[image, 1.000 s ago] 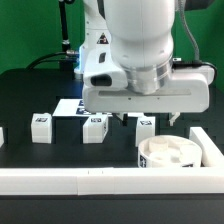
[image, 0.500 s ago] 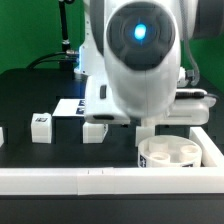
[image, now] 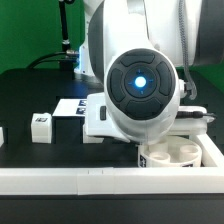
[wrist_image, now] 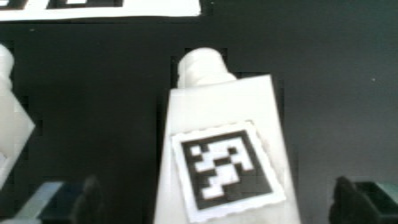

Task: Assemble stool

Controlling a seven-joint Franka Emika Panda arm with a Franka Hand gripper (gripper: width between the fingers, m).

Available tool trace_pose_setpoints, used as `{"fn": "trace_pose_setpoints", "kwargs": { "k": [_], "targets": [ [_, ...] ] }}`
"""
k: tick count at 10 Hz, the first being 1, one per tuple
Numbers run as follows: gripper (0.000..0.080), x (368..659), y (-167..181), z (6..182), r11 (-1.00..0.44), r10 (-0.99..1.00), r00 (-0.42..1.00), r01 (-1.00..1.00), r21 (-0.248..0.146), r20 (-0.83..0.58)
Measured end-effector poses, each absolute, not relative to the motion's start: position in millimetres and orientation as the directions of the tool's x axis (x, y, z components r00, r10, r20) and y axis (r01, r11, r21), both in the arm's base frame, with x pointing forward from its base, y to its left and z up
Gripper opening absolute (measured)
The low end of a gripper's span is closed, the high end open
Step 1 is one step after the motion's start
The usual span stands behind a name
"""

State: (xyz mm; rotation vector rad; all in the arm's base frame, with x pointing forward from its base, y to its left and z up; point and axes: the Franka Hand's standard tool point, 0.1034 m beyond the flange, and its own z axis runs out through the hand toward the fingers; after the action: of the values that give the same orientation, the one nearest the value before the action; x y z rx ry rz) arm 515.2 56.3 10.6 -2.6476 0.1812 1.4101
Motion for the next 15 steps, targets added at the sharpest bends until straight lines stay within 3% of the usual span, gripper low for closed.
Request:
{"fn": "trace_pose_setpoints", "kwargs": {
  "k": [2, 3, 7, 9, 11, 12, 15],
  "targets": [
    [0.0384, 516.6, 56.7, 8.3, -0.983, -0.044, 0.563, -0.170, -0.064, -0.825],
    [0.0325, 516.4, 56.9, 8.2, -0.983, -0.044, 0.563, -0.170, -0.064, -0.825],
    [0.0325, 518.6, 57.3, 10.9, -0.984, -0.040, 0.566, -0.165, -0.065, -0.823],
    [0.0325, 524.1, 58.0, 32.9, -0.985, -0.025, 0.567, -0.153, -0.076, -0.823],
    [0.0325, 530.7, 54.5, 69.2, -0.986, -0.013, 0.570, -0.145, -0.085, -0.821],
    [0.0325, 535.9, 54.7, 78.5, -0.986, 0.013, 0.580, -0.127, -0.107, -0.814],
    [0.0325, 549.6, 57.1, 67.2, -0.985, -0.004, 0.662, -0.131, -0.110, -0.750]
  ]
}}
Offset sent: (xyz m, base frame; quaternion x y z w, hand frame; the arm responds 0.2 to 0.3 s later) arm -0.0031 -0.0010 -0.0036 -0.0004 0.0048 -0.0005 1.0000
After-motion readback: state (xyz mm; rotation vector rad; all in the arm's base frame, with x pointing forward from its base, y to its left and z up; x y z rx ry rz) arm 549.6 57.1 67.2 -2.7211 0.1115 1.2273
